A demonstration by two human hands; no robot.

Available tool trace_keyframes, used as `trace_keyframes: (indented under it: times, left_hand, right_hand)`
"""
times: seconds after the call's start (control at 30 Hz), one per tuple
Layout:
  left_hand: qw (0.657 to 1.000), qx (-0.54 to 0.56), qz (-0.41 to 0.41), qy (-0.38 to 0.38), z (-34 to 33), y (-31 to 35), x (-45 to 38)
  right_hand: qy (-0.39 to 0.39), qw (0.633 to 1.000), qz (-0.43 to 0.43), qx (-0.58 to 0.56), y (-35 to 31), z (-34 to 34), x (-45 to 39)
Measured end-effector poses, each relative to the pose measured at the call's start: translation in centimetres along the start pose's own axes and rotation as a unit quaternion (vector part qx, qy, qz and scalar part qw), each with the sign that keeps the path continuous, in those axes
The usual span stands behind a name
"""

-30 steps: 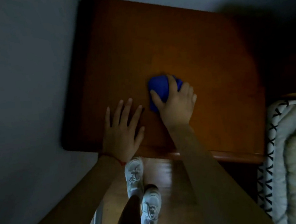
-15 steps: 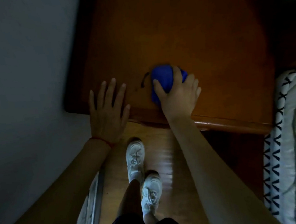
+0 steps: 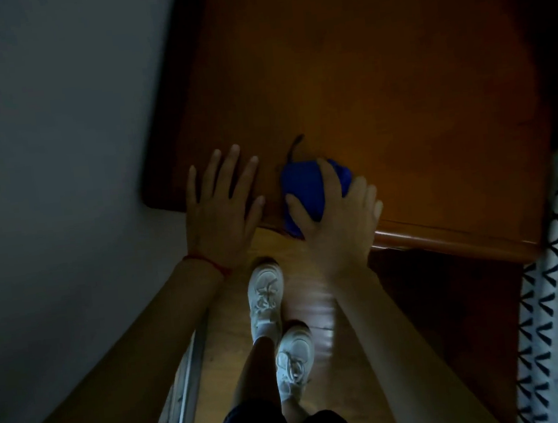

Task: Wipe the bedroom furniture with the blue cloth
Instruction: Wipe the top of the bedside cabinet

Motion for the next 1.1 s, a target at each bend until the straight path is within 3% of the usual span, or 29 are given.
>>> trace_keyframes:
  times: [0.13,0.33,0.57,0.83,1.1]
  left_hand:
    - [1.000,0.005,-0.013,-0.005,0.4,-0.3,-0.7]
    - [1.000,0.017,0.015,-0.004,0.1,-0.5,-4.1]
    - [0.999,0.006,0.012,-0.031,-1.0,-0.7,-9.3]
    - [0.999,0.004,0.012,-0.034,-1.4,-0.5,-10.0]
    - [0.999,-0.002,0.043,-0.007,-2.0,0.0,-15.5]
  right_hand:
    - [0.015,1.000,-0.017,0.004,0.6,0.4,-0.4]
    - [0.002,1.000,-0.023,-0.020,-1.2,1.3,-13.2]
    - [0.019,1.000,-0.019,0.012,0.0,0.6,-8.3]
    - [0.005,0.999,-0.025,-0.029,-1.9,1.8,-23.2]
    - [0.012,1.000,-0.006,-0.026,-0.5,1.5,-19.2]
Point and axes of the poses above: each hand's wrist, its own x-axis away from the middle knuckle, its own z-axis out of the back of the hand, y = z × x, the point moved 3 cm from there along -x, towards the middle knuckle, and after that the axes turned 9 degrees about x, right-handed, at the moved point
